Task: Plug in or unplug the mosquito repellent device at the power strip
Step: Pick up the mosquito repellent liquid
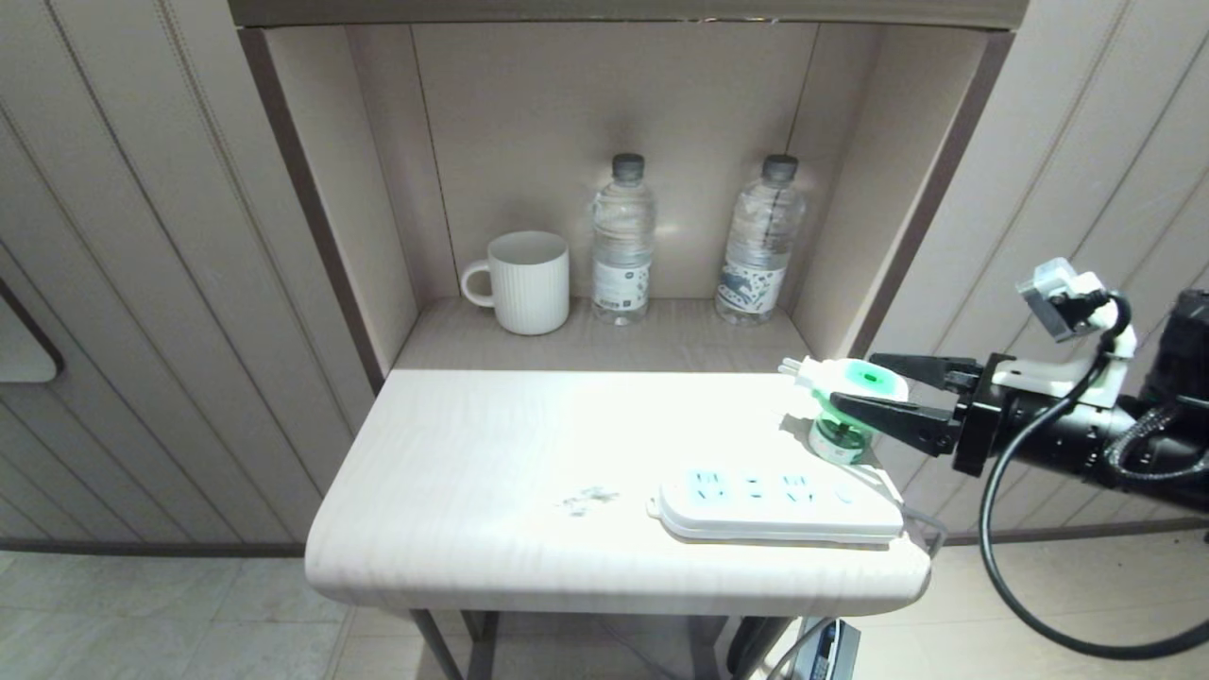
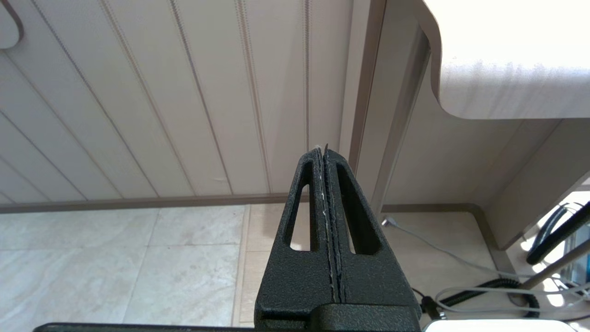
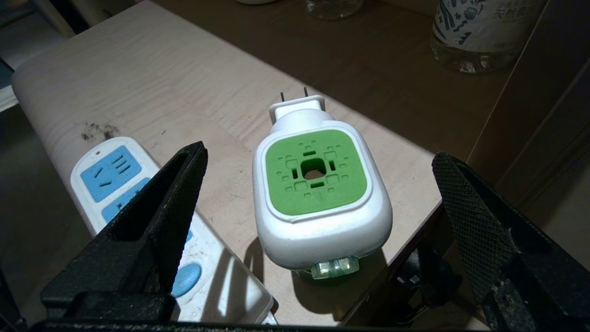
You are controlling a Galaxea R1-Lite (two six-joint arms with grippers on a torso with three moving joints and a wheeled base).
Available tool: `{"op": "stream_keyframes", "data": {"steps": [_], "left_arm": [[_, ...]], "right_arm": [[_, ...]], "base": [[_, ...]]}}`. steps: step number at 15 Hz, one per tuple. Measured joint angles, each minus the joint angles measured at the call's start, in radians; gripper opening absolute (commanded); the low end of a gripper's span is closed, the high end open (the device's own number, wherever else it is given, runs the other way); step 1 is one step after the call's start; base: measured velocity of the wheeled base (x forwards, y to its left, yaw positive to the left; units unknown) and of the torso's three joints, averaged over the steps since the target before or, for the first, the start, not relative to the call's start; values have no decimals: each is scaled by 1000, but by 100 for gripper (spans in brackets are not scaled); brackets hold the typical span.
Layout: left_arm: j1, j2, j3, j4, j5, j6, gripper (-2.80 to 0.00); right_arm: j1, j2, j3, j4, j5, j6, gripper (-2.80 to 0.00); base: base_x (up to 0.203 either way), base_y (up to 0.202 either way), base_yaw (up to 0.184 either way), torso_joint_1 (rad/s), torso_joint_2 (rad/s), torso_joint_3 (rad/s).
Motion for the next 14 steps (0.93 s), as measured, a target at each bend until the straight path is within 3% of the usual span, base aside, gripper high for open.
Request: {"op": "stream_keyframes", "data": {"steps": [8,14], "left_arm": [[0,0,0,0,0,0,-280],[0,0,0,0,0,0,-280]], "right_arm": [[46,11,46,-78,-68,0,0],[51,30,46,-80,-71,7,0]], "base": [[0,0,0,0,0,0],[0,0,0,0,0,0]]}}
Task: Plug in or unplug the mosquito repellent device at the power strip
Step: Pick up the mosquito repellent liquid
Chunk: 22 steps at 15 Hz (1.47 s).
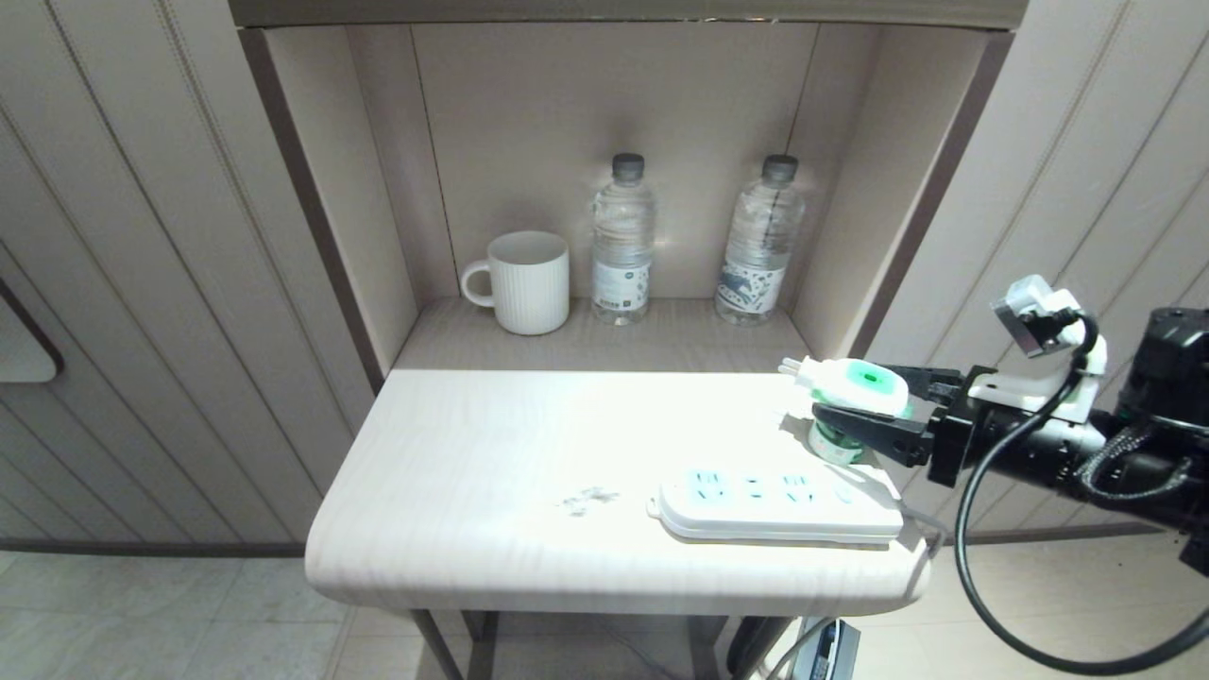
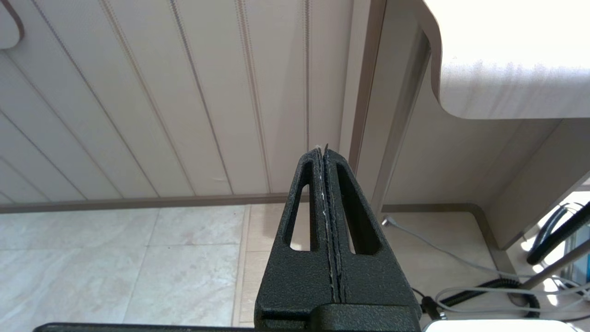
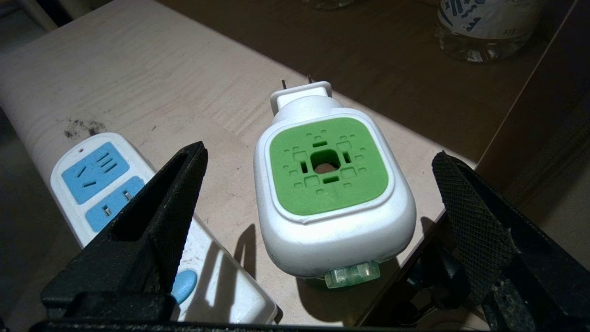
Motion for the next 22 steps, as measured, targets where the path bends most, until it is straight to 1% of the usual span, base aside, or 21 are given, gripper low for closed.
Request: {"op": "stream_keyframes", "data": {"steps": [12,16,22], "left_arm": [[0,0,0,0,0,0,-280],[0,0,0,0,0,0,-280],[0,0,0,0,0,0,-280]], "right_arm": [[7,36,-32,-2,-8,-2,0],[7,37,-33,-20,-34,-10,0],[19,39,-17,-37,-35,-59,0]], "base": [[0,0,0,0,0,0],[0,0,0,0,0,0],[0,0,0,0,0,0]]}}
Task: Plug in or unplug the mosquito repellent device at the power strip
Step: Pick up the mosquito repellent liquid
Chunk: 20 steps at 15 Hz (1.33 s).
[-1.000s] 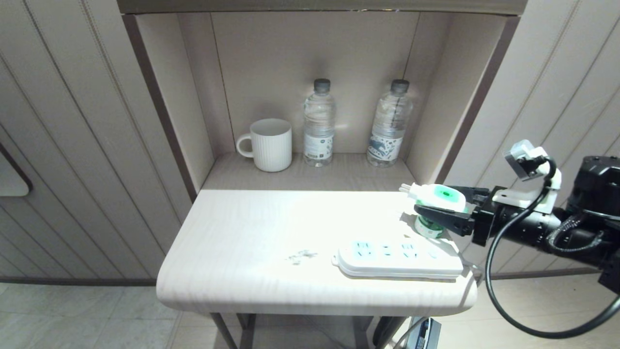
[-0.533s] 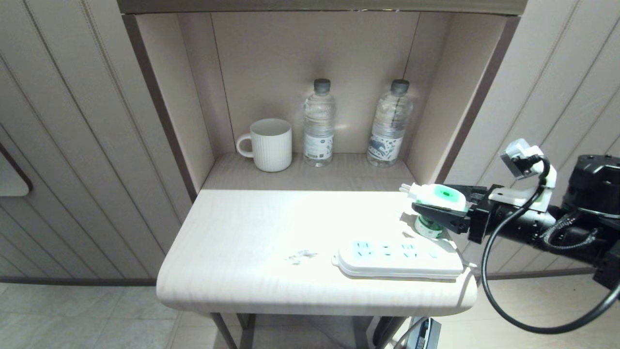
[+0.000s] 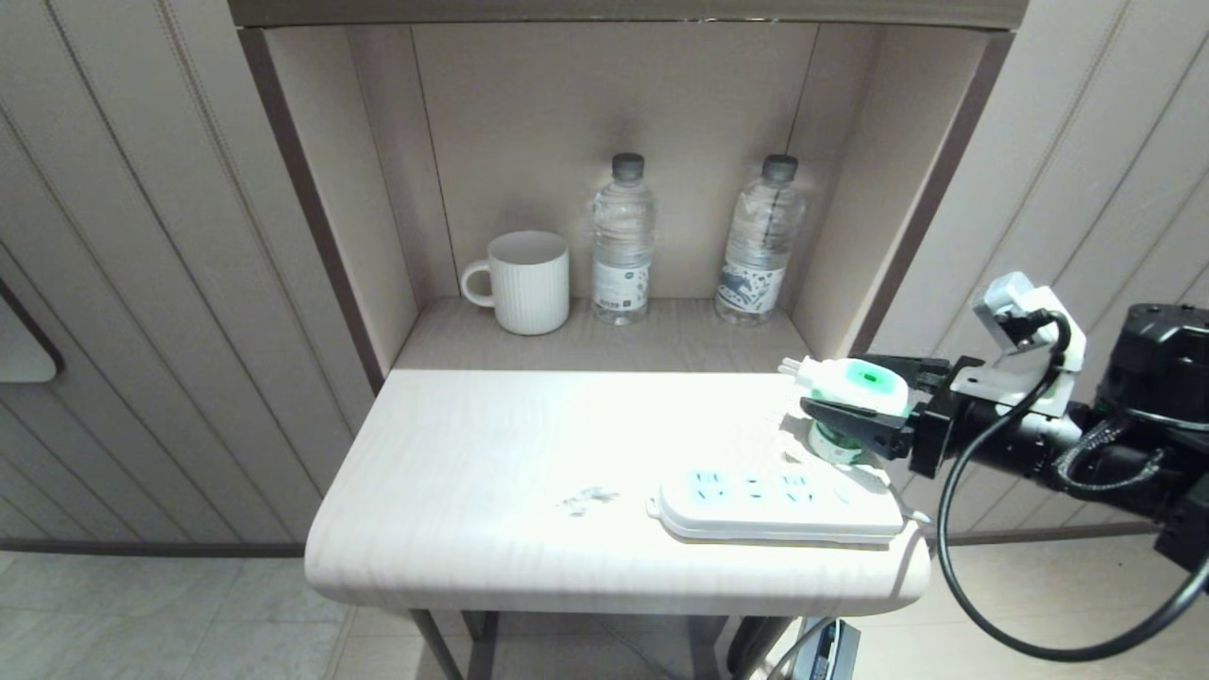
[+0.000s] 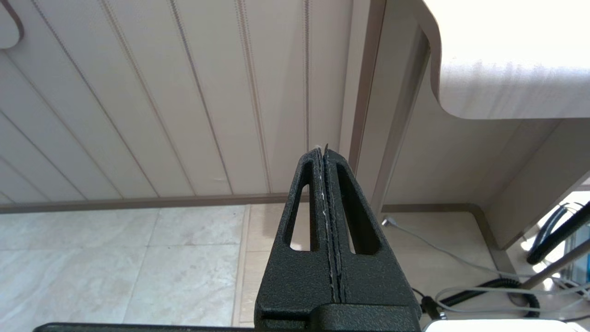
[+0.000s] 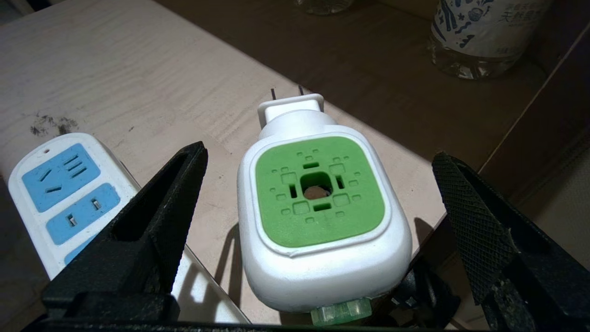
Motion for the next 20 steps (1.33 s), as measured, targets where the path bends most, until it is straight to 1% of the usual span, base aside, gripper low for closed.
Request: {"op": "stream_keyframes", "data": {"steps": [7,12,20], "left_arm": [[0,0,0,0,0,0,-280],[0,0,0,0,0,0,-280],[0,0,0,0,0,0,-280]], "right_arm": [[4,2,2,-1,-1,-1,0],[27,15,-5,-1,-39,-1,0],[31,15,-22,0,-42,2,0]], "base": [[0,0,0,0,0,0],[0,0,0,0,0,0],[0,0,0,0,0,0]]}}
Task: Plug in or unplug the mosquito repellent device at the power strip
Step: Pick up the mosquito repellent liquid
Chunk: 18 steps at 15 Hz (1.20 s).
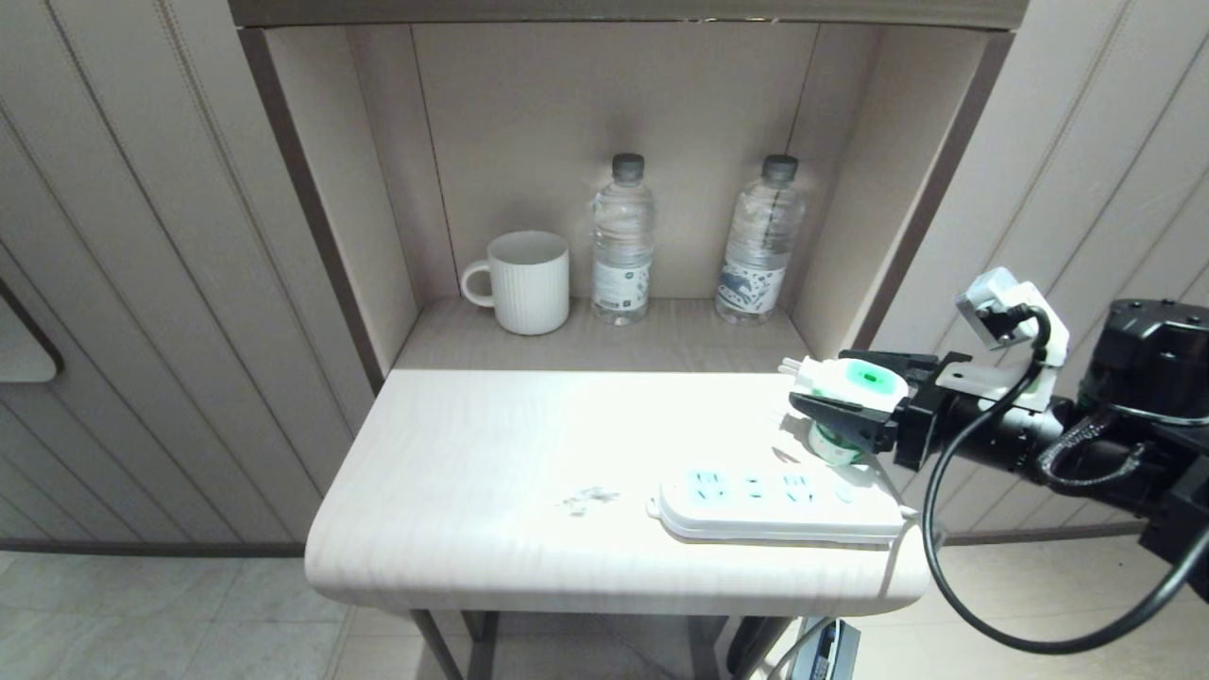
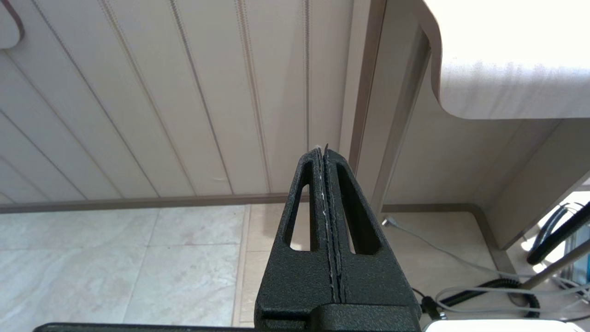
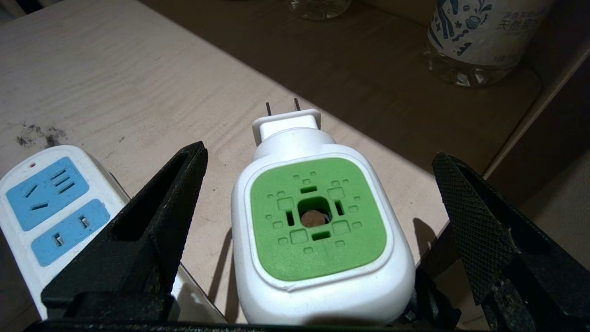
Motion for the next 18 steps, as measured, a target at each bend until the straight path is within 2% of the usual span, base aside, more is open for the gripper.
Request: {"op": "stream_keyframes", "data": {"steps": [11,12,18], "left_arm": [[0,0,0,0,0,0,-280],[0,0,0,0,0,0,-280],[0,0,0,0,0,0,-280]], "right_arm": [[1,15,-6,1,-2,2,0],[1,17,-8,1,-7,2,-280],[4,21,-13,0,-23,1,-280]], "base": [[0,0,0,0,0,0],[0,0,0,0,0,0],[0,0,0,0,0,0]]}}
